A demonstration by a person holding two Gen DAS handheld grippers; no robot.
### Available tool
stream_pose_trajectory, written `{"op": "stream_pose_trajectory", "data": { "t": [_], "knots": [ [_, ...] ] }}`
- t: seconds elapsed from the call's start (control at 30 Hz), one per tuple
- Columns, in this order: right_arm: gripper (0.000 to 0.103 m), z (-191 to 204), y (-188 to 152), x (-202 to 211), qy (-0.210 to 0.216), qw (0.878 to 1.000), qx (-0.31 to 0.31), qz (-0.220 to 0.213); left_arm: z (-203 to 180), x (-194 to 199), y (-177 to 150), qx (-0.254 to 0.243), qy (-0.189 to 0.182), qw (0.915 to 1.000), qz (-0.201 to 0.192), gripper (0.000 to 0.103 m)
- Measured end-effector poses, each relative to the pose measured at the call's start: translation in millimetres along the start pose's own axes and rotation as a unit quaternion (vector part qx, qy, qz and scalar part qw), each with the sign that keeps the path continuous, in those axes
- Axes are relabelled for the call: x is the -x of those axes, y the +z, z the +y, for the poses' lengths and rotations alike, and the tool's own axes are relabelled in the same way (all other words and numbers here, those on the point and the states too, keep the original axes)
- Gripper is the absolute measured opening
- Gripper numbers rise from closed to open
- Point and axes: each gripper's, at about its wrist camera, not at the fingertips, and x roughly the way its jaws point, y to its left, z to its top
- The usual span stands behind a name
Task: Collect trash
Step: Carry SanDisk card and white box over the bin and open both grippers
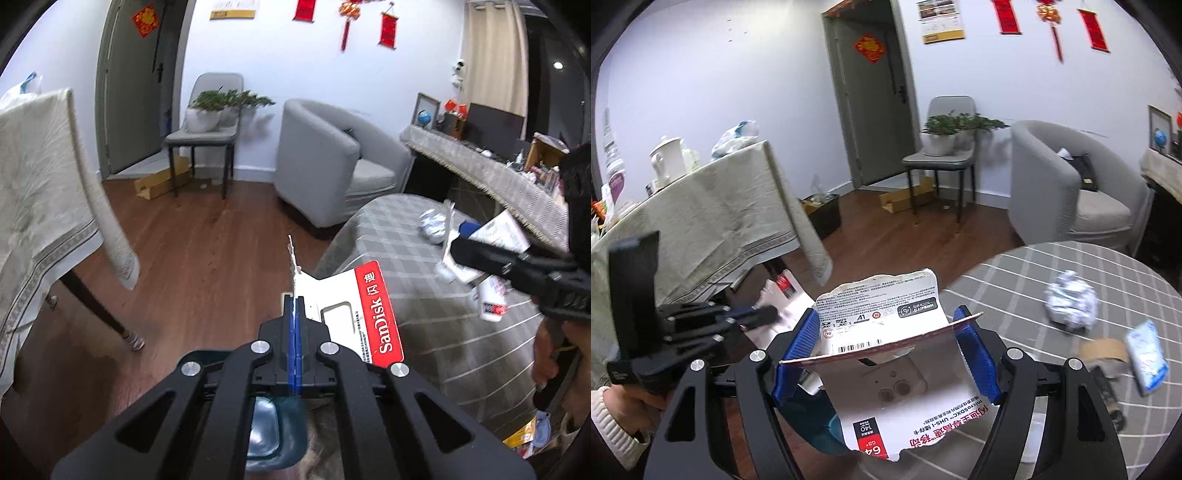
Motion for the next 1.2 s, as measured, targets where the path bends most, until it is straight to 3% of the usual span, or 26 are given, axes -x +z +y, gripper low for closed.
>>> {"op": "stream_pose_trajectory", "data": {
  "t": [0.5, 0.73, 0.97, 1.13, 1.2],
  "knots": [
    [0.076, 64, -5, -69, 0.034, 0.998, 0.011, 0.061, 72, -36, -54, 0.020, 0.035, 0.9935, 0.107, 0.001],
    [0.076, 85, -11, -98, 0.038, 0.995, 0.015, 0.088, 104, -58, -85, 0.048, 0.044, 0.9827, 0.173, 0.001],
    [0.076, 96, -22, -125, 0.039, 0.991, 0.011, 0.126, 121, -75, -113, 0.071, 0.026, 0.9705, 0.229, 0.001],
    [0.076, 100, -31, -143, 0.036, 0.987, 0.011, 0.153, 122, -74, -116, 0.068, 0.027, 0.9688, 0.237, 0.012],
    [0.076, 101, -35, -149, 0.034, 0.986, 0.013, 0.161, 125, -73, -114, 0.066, 0.032, 0.9693, 0.235, 0.024]
  ]
}}
